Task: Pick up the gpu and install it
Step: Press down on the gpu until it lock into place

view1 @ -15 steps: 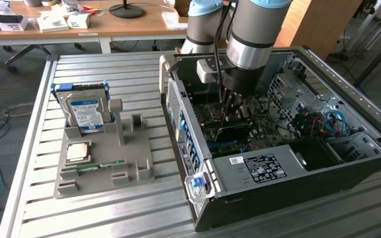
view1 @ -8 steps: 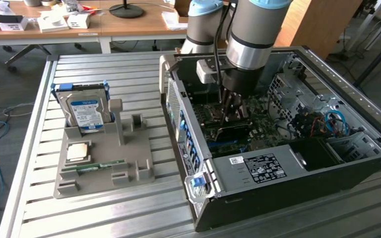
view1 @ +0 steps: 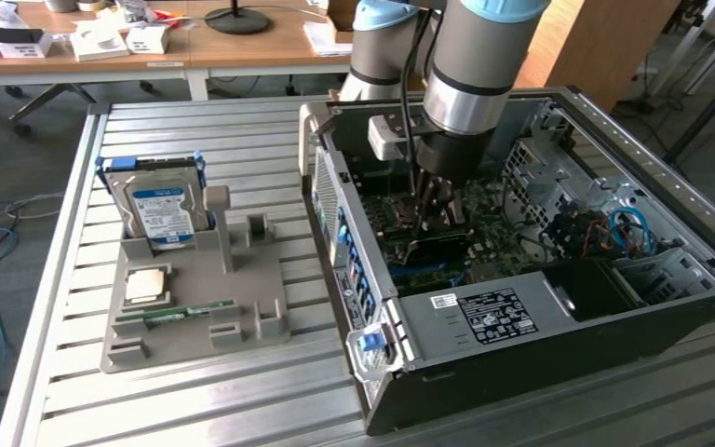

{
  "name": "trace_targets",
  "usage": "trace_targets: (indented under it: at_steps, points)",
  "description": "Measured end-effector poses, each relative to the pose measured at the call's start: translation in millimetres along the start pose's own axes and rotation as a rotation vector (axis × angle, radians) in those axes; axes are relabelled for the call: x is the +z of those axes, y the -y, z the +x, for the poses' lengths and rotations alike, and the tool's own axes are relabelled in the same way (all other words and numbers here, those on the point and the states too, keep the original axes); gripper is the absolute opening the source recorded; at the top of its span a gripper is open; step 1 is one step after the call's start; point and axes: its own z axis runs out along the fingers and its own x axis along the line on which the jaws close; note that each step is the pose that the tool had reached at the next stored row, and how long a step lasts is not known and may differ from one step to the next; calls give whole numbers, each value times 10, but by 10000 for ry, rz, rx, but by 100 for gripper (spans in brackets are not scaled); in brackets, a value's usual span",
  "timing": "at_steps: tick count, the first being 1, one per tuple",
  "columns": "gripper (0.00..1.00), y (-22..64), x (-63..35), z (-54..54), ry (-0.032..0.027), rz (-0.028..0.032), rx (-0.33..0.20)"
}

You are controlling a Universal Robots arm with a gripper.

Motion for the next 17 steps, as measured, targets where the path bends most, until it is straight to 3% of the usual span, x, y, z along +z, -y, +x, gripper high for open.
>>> trace_targets:
  at_steps: [17]
  points:
    - [11,-1,50,-23,2,1,0]
